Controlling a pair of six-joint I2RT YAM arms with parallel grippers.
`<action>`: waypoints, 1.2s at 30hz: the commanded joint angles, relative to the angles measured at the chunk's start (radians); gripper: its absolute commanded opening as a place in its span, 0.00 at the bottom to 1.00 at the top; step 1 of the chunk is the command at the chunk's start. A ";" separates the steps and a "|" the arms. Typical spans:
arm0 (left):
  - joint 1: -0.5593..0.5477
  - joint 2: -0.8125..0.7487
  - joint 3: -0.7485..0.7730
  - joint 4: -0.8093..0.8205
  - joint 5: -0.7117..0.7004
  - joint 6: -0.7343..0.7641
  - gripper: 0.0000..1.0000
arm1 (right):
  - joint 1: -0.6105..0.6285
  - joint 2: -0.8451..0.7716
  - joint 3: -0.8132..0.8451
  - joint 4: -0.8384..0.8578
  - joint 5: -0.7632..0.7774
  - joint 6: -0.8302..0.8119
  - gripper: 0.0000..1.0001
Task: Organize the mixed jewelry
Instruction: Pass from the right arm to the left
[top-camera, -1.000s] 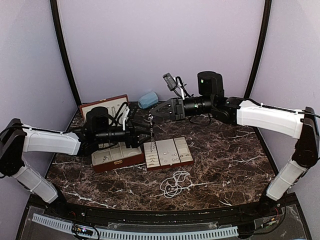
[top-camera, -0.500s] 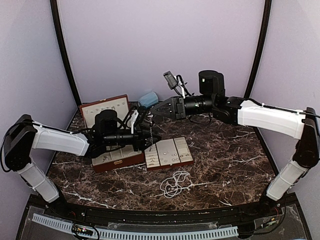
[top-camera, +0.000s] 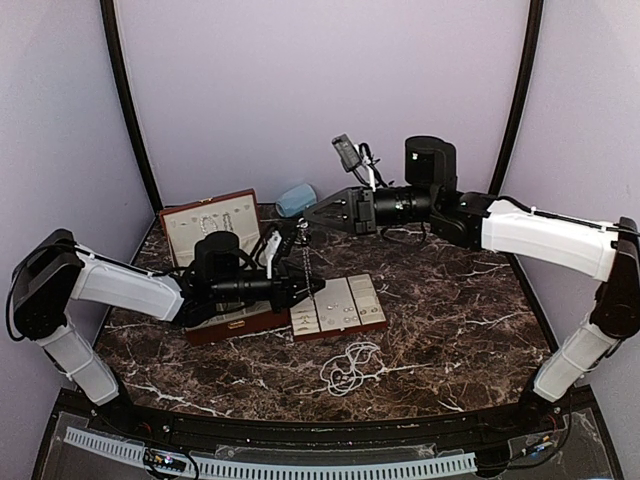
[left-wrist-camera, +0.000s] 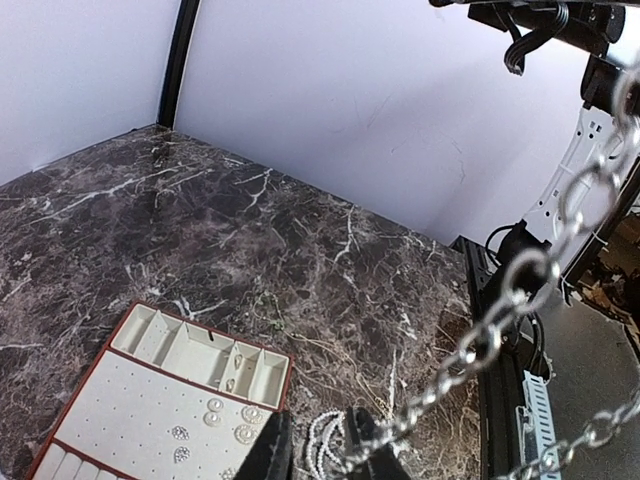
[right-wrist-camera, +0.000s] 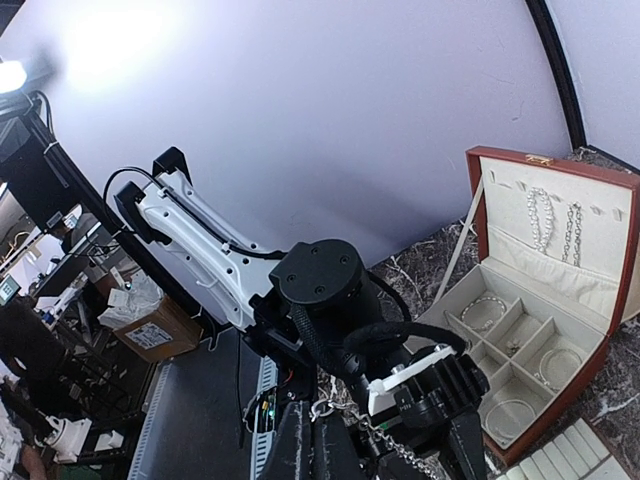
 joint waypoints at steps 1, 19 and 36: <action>-0.006 -0.019 -0.031 0.070 -0.058 -0.012 0.15 | 0.009 -0.050 -0.033 0.029 0.026 -0.005 0.00; -0.007 -0.274 0.075 -0.448 -0.263 0.201 0.00 | 0.015 -0.088 -0.404 0.100 0.297 -0.097 0.00; -0.007 -0.223 0.210 -0.693 -0.191 0.278 0.00 | 0.090 -0.018 -0.501 0.400 0.407 -0.112 0.57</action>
